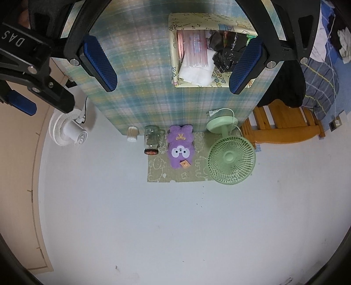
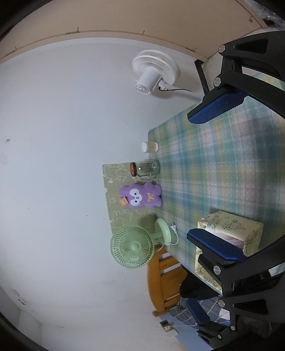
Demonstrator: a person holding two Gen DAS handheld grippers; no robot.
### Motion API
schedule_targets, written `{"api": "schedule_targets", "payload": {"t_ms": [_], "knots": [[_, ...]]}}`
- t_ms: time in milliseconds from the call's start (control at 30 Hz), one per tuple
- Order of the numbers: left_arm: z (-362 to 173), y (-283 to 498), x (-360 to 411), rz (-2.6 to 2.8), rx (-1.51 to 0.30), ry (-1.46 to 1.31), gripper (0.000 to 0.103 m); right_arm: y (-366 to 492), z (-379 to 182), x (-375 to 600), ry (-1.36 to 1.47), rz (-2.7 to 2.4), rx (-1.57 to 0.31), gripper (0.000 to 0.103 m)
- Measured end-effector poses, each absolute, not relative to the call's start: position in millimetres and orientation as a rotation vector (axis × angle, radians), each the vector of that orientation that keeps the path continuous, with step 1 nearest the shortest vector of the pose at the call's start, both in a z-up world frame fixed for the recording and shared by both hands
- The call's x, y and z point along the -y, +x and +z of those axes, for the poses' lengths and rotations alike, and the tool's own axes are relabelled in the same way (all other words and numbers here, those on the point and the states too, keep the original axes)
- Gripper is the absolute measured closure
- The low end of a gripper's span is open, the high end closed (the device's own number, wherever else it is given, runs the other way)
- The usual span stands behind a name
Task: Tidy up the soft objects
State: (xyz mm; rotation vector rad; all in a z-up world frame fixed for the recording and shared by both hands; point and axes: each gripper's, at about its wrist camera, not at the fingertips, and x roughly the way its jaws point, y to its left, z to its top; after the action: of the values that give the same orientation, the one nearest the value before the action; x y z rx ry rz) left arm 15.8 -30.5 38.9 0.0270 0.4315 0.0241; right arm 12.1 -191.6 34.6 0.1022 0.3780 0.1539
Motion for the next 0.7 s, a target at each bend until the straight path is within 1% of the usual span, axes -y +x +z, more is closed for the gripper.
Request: {"api": "schedule_targets", "payload": {"t_ms": [333,700], "knots": [[48.6,3.4,34.8,0.039,-0.400,0.026,0.000,-0.7,46.6,206.0,0.111,0.141,-0.343,0.004],[50.0,-1.6,30.2,0.089,-0.423,0.009,0.000,-5.3,50.1,206.7,0.100,0.132,-0.339,0.004]]}}
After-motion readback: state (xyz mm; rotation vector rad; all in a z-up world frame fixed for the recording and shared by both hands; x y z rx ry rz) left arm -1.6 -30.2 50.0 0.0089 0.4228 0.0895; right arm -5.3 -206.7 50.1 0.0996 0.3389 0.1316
